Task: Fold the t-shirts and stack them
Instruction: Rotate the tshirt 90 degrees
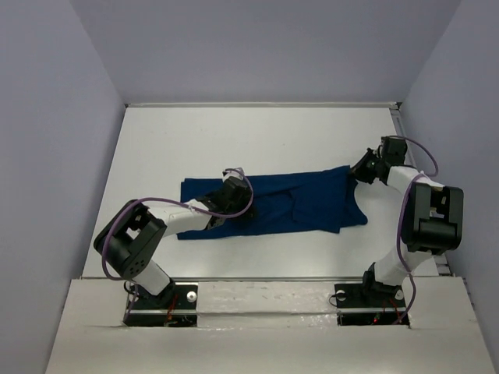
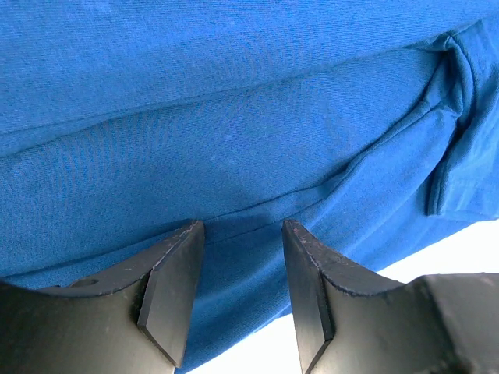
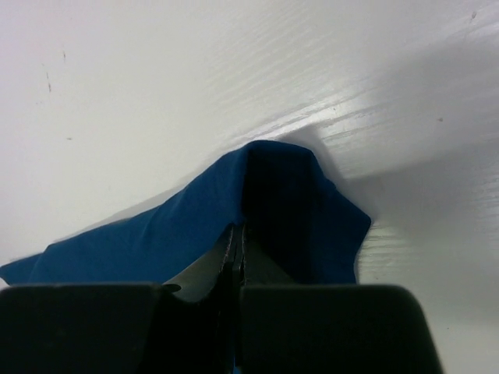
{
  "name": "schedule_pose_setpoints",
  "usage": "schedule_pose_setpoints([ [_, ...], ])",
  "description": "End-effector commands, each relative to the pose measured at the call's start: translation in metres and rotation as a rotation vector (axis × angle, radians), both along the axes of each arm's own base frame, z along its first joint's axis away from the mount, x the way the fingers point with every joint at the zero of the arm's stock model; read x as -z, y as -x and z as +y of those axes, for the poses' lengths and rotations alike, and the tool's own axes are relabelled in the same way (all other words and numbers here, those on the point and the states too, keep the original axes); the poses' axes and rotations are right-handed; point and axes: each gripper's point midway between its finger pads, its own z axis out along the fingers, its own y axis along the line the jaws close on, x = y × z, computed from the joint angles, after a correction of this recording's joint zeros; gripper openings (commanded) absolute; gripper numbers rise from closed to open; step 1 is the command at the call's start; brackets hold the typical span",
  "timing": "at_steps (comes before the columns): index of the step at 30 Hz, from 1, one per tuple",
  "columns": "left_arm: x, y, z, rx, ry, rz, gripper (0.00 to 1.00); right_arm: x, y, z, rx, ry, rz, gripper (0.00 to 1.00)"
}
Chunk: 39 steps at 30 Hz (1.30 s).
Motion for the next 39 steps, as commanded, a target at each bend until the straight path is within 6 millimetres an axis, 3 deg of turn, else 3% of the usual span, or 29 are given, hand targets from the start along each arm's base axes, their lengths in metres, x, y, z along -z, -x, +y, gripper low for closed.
schedule_pose_setpoints([
  [1, 0.041, 0.03, 0.029, 0.006, -0.133, 0.117, 0.47, -0.018, -0.022, -0.012, 0.016, 0.05, -0.056, 0.01],
  [15, 0.047, 0.035, 0.036, 0.013, -0.165, 0.13, 0.47, -0.024, -0.046, -0.017, -0.001, 0.069, -0.067, 0.02],
  [21, 0.042, 0.033, 0.034, 0.014, -0.158, 0.124, 0.47, -0.017, -0.048, -0.018, -0.008, 0.074, -0.056, 0.04],
  [24, 0.029, 0.027, 0.027, 0.02, -0.141, 0.106, 0.47, -0.012, -0.044, -0.019, 0.003, 0.08, -0.045, 0.25],
  [26, 0.011, 0.017, 0.024, 0.019, -0.141, 0.07, 0.49, -0.013, -0.041, -0.019, 0.003, 0.079, -0.041, 0.32],
  [28, -0.017, 0.003, 0.019, 0.015, -0.139, 0.011, 0.54, -0.029, -0.037, -0.021, 0.018, 0.092, -0.058, 0.43],
  [29, -0.026, -0.002, 0.018, 0.014, -0.141, -0.009, 0.55, -0.026, -0.034, -0.021, 0.024, 0.091, -0.042, 0.47],
  [32, -0.064, -0.023, 0.015, -0.007, -0.139, -0.088, 0.58, -0.053, -0.019, -0.022, 0.058, 0.107, -0.093, 0.57],
  [34, -0.079, -0.035, 0.018, -0.031, -0.119, -0.114, 0.59, -0.058, -0.006, -0.018, 0.08, 0.082, -0.09, 0.55],
  [35, -0.084, -0.045, 0.028, -0.064, -0.114, -0.123, 0.59, -0.06, 0.0, -0.009, 0.068, 0.069, -0.094, 0.47],
  [36, -0.085, -0.051, 0.033, -0.08, -0.114, -0.129, 0.59, -0.06, 0.007, -0.001, 0.056, 0.056, -0.098, 0.28],
  [37, -0.083, -0.062, 0.046, -0.115, -0.111, -0.125, 0.59, -0.058, 0.023, 0.017, 0.02, 0.032, -0.096, 0.21],
  [38, -0.081, -0.067, 0.053, -0.13, -0.11, -0.119, 0.59, -0.055, 0.031, 0.019, 0.023, 0.021, -0.09, 0.14],
  [39, -0.076, -0.069, 0.058, -0.132, -0.104, -0.107, 0.59, -0.05, 0.045, 0.035, -0.007, -0.006, -0.08, 0.04],
])
